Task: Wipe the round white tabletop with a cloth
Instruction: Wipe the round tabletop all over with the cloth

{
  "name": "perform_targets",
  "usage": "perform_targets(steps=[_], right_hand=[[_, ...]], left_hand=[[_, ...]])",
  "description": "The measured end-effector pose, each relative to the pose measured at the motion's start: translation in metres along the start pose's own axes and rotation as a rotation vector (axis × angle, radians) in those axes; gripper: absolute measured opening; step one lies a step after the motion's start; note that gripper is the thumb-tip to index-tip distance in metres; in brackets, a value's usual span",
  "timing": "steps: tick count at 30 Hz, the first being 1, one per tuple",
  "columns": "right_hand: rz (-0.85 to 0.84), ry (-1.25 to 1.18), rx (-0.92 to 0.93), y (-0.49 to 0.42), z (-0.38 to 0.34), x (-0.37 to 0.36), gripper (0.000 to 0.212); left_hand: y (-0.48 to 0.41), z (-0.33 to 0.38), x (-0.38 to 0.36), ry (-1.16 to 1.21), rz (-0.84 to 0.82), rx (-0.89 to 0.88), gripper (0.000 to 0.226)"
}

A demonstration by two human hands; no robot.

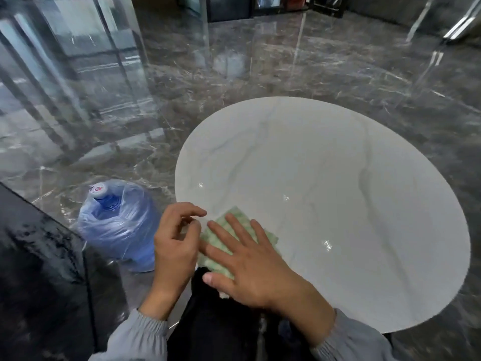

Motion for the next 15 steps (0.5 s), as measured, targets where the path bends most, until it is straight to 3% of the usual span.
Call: perform_targets(steps=[6, 9, 15], right_hand=[[0.007, 0.049, -0.029, -0.044, 0.002, 0.019, 0.059], [0.011, 0.038, 0.012, -0.019, -0.001, 0.014, 0.055], [0.040, 0.084, 0.067, 0.042, 0.000, 0.003, 0.052]], left_hand=[[-0.008, -0.011, 0.017, 0.026, 0.090, 0.103, 0.024], [-0.007, -0.016, 0.018, -0.007, 0.076, 0.091, 0.033], [-0.011, -0.026, 0.024, -0.025, 0.118, 0.070, 0.029]])
Point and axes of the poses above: each hand's wrist, its own y-axis away from the middle knuckle, its own x-axis out of the back of the hand, z = x × y, the point moved 9 cm from there along -y, towards the middle knuckle
